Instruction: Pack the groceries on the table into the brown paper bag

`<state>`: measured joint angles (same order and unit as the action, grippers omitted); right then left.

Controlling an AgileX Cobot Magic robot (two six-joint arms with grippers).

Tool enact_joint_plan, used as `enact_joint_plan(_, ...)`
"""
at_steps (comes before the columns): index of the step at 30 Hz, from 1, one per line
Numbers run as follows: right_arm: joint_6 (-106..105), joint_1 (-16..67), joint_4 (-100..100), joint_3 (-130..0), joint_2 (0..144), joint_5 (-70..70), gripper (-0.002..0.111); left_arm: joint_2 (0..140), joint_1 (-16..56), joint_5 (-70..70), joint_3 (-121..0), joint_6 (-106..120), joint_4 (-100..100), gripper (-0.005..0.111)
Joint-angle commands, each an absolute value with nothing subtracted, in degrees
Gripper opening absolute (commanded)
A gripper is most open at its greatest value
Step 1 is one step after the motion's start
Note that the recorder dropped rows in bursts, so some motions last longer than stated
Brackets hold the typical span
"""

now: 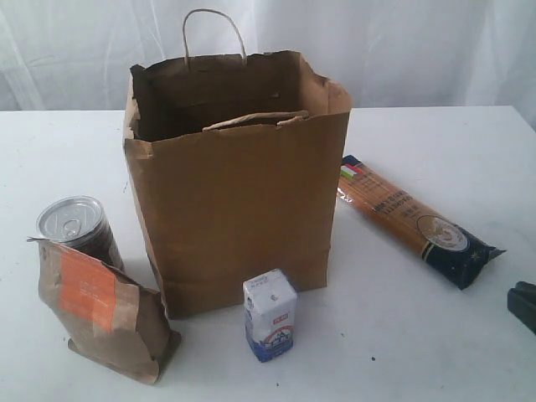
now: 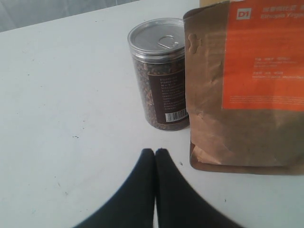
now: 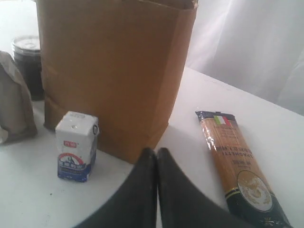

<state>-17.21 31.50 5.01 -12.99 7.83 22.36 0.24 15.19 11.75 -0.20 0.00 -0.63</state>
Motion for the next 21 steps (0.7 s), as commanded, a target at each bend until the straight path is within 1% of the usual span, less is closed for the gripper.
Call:
enact_joint_plan(1,-17.7,31.5,-0.3,-10.2,5.7,22.2,0.000,0.0,15.0,11.7,0.0,0.0,-0.5,0.000)
enact_joint_plan(11,-17.7,31.0,-0.6,-4.0,0.0,22.2,0.000,0.0,15.0,11.7,0.0,0.0,-0.5,0.000)
enact_joint_plan(21,-17.7,28.1,-0.6,0.0,0.0,21.6,0.000,0.0,15.0,11.7,0.0,0.0,-0.5,0.000)
